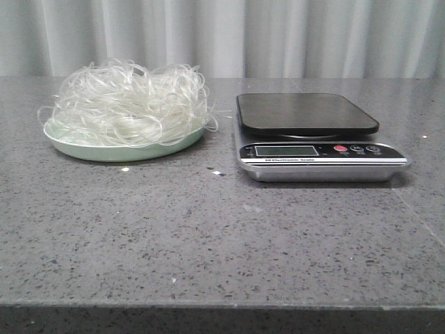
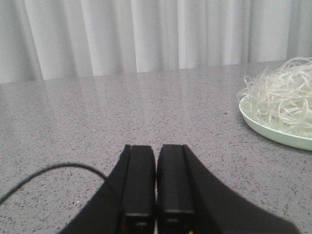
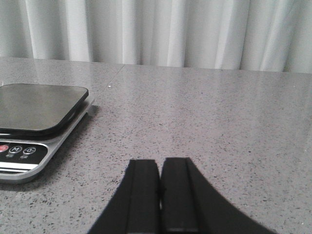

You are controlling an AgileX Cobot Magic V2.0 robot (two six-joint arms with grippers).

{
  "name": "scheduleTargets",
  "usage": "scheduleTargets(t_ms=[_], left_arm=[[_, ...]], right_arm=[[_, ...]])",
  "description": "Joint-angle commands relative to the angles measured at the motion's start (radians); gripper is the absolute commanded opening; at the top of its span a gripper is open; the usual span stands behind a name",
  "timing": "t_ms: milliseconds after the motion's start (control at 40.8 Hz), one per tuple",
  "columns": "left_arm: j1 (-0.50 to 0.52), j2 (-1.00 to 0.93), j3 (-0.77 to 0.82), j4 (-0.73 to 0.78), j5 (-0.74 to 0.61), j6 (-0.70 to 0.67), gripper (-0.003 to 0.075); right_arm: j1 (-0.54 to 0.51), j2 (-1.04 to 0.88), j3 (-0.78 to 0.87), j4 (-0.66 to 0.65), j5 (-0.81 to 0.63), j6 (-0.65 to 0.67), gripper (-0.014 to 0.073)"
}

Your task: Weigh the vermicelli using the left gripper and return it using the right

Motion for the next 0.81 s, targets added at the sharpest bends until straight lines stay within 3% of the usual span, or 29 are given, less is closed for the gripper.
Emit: scheduleTargets(t_ms=[0, 196, 393, 785], left_arm=[[0.001, -0.020, 0.008, -0.004, -0.085, -0.006, 0.0137], [0.001, -0.020, 0.008, -0.004, -0.085, -0.006, 0.0137], [0.001, -0.020, 0.008, -0.004, -0.085, -0.006, 0.0137], [0.001, -0.020, 0.008, -0.004, -0.085, -0.006, 0.0137]], right_arm=[[-0.004, -0.018, -0.007, -0.015, -0.071, 0.005, 0.0150], [-0.004, -0.018, -0.007, -0.022, -0.080, 0.028, 0.0150], [-0.004, -0.018, -0.007, -0.109, -0.085, 0.167, 0.0150], [-0.004, -0.018, -0.007, -0.111, -0.087, 0.170, 0.0150]])
